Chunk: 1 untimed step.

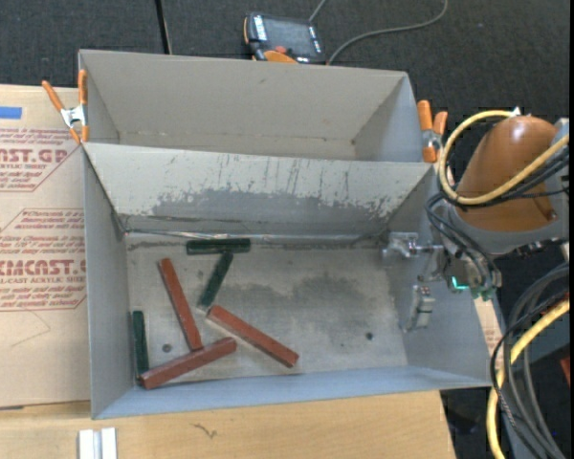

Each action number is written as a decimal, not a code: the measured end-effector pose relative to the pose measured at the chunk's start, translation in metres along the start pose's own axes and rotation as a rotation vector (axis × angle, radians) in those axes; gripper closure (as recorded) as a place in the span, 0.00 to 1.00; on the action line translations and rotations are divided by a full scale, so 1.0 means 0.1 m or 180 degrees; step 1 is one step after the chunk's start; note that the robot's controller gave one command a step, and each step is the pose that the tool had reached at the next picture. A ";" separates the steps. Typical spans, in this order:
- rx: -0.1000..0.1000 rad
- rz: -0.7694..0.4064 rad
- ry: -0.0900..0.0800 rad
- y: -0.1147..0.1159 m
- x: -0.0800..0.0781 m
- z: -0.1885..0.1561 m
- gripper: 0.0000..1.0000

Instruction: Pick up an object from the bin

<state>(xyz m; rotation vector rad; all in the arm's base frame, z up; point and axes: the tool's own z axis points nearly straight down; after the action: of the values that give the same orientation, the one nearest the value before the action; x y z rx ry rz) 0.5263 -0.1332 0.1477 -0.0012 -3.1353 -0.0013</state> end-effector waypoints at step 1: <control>-0.0001 -0.0525 -0.0043 0.86 0.06 -0.73 0.00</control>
Offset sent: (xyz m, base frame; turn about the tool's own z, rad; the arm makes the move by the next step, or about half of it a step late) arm -0.0069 0.0816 0.0710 -0.1581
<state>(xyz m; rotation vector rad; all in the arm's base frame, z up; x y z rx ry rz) 0.5210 -0.0474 0.2212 0.2584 -3.1383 -0.0027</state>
